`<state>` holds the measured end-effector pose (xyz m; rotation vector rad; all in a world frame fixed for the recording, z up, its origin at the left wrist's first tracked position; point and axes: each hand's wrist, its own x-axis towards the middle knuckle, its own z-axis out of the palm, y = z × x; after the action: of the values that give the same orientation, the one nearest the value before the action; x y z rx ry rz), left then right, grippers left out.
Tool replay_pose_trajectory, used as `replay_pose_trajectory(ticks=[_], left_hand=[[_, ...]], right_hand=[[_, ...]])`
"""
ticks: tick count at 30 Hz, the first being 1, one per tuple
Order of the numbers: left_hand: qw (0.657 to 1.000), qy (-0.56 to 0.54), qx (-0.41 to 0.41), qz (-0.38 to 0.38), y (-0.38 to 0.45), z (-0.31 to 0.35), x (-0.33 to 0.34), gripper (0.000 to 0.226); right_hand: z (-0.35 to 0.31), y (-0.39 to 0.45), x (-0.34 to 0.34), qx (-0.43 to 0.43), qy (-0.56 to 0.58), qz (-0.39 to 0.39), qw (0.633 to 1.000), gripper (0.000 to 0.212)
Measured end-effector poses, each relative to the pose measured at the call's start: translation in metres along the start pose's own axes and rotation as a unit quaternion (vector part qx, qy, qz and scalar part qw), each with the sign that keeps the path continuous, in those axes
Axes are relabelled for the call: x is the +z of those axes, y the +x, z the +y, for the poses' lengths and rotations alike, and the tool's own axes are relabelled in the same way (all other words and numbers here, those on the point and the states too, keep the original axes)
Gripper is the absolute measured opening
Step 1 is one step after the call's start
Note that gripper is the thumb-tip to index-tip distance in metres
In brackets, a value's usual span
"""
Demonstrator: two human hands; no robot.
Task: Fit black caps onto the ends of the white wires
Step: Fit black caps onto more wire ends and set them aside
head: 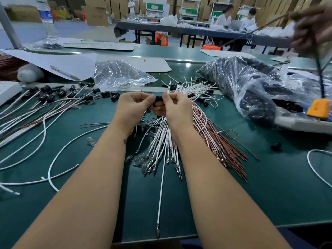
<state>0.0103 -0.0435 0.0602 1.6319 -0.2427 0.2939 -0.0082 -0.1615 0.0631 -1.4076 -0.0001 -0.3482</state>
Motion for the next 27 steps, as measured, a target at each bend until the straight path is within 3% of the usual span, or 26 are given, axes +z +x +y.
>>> replay_pose_trajectory(ticks=[10,15,19,27], left_hand=[[0.998,0.061,0.002,0.004,-0.001,0.002,-0.002,0.011],[0.983,0.178,0.043,-0.004,-0.003,0.002,-0.010,0.018],[0.951,0.307,0.050,0.003,-0.003,-0.002,-0.014,0.021],[0.918,0.379,0.054,0.099,-0.002,0.007,-0.018,0.022]], right_hand=[[-0.003,0.000,0.003,-0.005,-0.010,0.054,0.998,0.016],[-0.008,0.001,0.000,-0.019,0.010,0.116,0.993,0.013],[-0.013,0.002,-0.003,-0.034,0.047,0.166,0.984,0.011],[-0.015,0.001,0.000,-0.023,0.054,0.112,0.992,0.010]])
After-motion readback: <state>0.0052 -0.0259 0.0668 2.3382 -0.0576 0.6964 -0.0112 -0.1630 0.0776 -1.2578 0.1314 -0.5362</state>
